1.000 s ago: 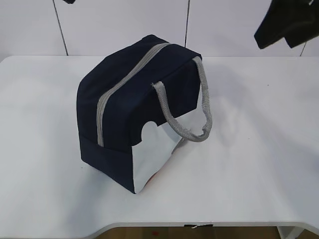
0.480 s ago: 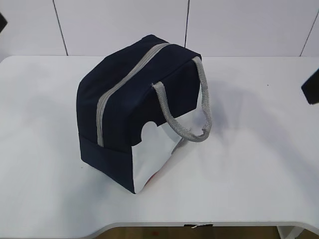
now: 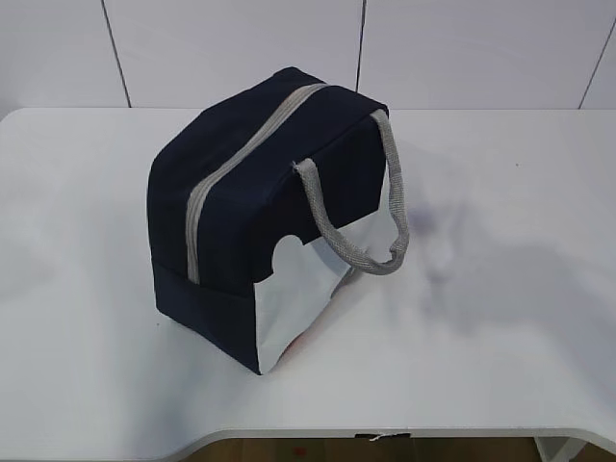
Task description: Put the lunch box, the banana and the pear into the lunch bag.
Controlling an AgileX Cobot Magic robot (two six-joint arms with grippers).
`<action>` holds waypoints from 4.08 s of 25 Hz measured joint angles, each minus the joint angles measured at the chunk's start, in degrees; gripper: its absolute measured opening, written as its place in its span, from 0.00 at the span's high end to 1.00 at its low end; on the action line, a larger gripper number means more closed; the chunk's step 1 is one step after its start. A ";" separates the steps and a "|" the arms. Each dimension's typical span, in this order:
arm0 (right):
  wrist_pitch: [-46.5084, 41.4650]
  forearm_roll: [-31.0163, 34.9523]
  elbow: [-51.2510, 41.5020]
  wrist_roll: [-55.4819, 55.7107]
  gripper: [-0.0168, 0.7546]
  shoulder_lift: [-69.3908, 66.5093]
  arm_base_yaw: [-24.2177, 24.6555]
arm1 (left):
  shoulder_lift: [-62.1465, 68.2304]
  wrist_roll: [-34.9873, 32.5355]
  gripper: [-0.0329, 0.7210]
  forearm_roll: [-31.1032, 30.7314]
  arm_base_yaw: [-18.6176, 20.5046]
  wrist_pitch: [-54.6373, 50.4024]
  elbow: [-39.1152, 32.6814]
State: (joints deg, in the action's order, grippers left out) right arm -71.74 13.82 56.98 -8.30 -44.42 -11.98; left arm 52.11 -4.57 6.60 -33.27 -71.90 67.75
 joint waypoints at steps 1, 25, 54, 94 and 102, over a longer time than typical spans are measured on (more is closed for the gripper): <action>0.00 0.00 -0.80 0.00 0.32 1.72 0.00 | -1.41 0.00 0.46 0.00 0.00 0.00 -1.29; -0.98 -3.62 -23.58 -0.89 0.33 37.28 0.00 | -41.79 -3.11 0.60 -0.59 0.00 3.24 -25.47; 3.21 -8.15 -28.06 -1.22 0.33 45.32 0.00 | -51.47 -8.17 0.63 2.36 0.00 7.53 -37.48; 5.27 -8.28 -28.93 -1.22 0.33 45.32 20.25 | -51.47 -7.97 0.64 1.54 13.71 7.66 -37.68; 5.27 -8.28 -28.93 -1.22 0.33 45.32 20.25 | -51.47 -7.97 0.64 1.67 20.84 7.66 -37.68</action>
State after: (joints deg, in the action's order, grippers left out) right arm -66.48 5.55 28.05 -9.52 0.90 8.27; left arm 0.65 -12.54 8.28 -12.44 -64.24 30.07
